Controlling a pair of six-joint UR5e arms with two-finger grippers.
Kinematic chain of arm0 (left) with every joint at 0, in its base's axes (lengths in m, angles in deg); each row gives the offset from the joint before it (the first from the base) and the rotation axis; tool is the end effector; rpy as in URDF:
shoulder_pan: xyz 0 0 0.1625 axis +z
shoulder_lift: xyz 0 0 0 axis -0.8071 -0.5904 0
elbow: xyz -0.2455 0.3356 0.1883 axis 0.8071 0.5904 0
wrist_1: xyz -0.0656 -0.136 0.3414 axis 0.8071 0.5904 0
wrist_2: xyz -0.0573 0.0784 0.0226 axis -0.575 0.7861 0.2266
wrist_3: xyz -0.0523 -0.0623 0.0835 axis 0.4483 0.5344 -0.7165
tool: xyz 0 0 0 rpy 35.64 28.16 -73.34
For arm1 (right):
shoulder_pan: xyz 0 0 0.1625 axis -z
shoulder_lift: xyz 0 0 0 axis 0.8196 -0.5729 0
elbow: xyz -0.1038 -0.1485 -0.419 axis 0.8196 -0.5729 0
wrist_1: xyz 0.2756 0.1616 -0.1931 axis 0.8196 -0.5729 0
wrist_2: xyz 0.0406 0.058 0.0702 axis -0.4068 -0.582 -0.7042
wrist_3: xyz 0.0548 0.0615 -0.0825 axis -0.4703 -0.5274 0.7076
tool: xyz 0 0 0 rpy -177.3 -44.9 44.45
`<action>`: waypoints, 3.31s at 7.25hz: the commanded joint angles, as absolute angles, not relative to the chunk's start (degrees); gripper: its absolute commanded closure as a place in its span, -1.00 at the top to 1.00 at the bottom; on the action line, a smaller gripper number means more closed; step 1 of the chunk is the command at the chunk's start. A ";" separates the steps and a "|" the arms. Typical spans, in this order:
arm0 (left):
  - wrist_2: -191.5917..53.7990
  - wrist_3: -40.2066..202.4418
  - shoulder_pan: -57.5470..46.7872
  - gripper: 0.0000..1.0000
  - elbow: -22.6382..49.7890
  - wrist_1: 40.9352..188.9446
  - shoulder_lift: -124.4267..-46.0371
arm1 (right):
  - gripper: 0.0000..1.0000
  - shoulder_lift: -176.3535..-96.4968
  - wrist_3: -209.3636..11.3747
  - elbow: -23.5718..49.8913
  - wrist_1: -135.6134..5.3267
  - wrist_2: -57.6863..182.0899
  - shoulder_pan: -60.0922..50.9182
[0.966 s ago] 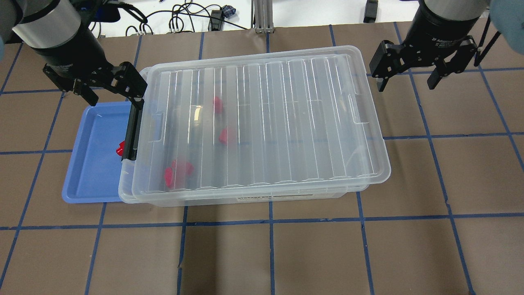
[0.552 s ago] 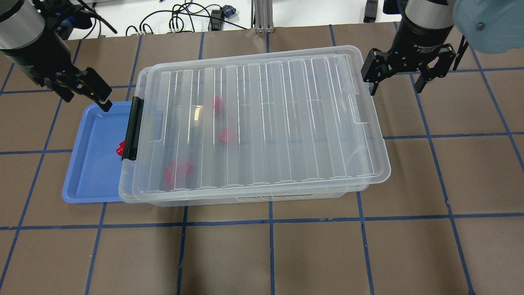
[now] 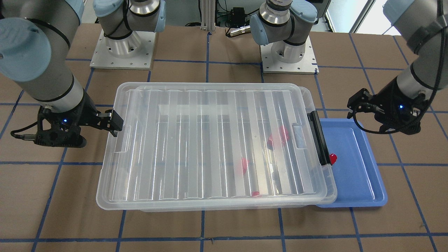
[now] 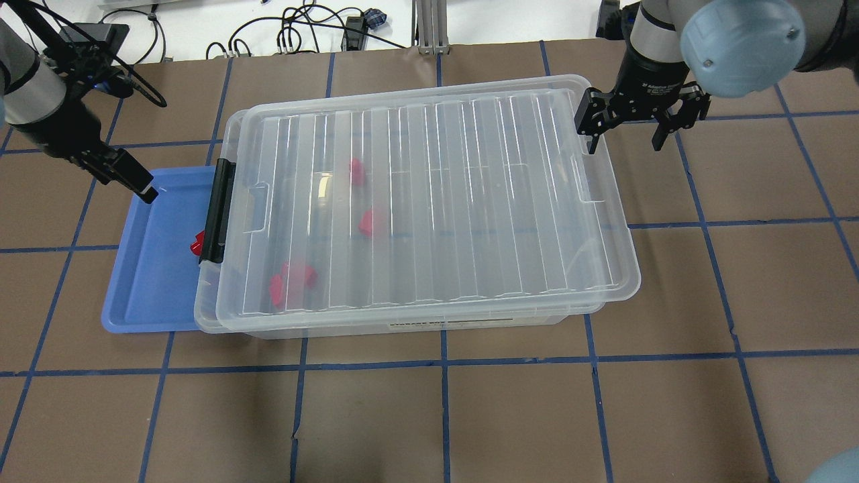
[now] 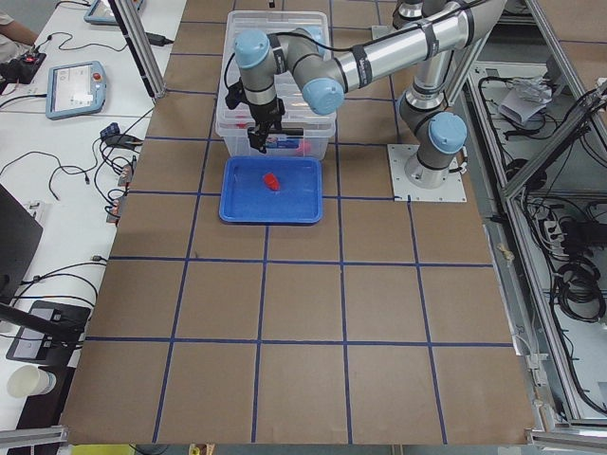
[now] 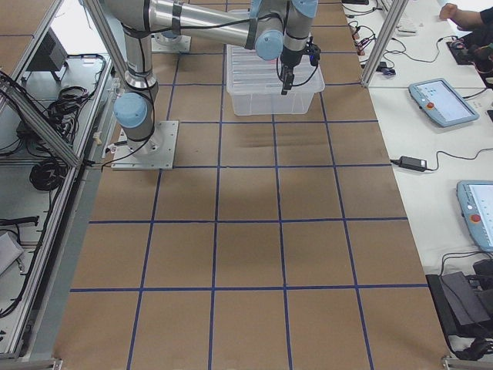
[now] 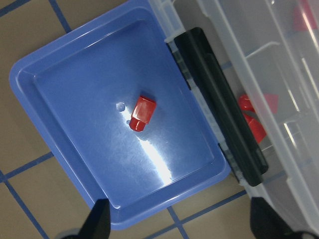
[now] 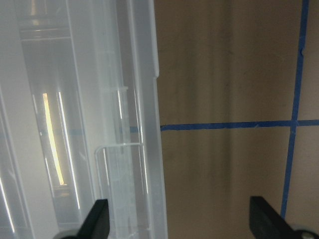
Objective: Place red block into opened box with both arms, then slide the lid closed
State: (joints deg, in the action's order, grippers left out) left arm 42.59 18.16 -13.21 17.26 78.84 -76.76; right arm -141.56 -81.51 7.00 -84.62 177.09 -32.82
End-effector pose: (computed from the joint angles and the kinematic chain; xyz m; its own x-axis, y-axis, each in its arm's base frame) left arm 0.0766 -0.5223 0.3893 -0.9029 0.4228 0.0780 0.4279 0.9012 0.0685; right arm 0.1091 -0.5522 0.4063 -0.9994 0.0171 0.0308 0.0200 0.9950 0.0979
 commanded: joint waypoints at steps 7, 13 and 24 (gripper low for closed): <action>37.28 8.56 -10.52 1.00 26.22 65.90 -86.82 | 1.00 -138.34 -80.74 7.09 -86.75 176.89 -30.65; 36.04 11.11 -13.07 0.85 29.22 58.79 -89.19 | 1.00 -137.55 -79.34 7.00 -86.83 176.98 -28.73; 40.94 17.60 -13.24 -0.99 11.68 83.07 -82.26 | 1.00 -137.55 -69.94 6.21 -90.00 177.25 -19.05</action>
State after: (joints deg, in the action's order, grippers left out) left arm 38.36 15.67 -13.19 17.53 75.50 -83.54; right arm -137.56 -71.58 6.18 -89.83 177.31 -19.83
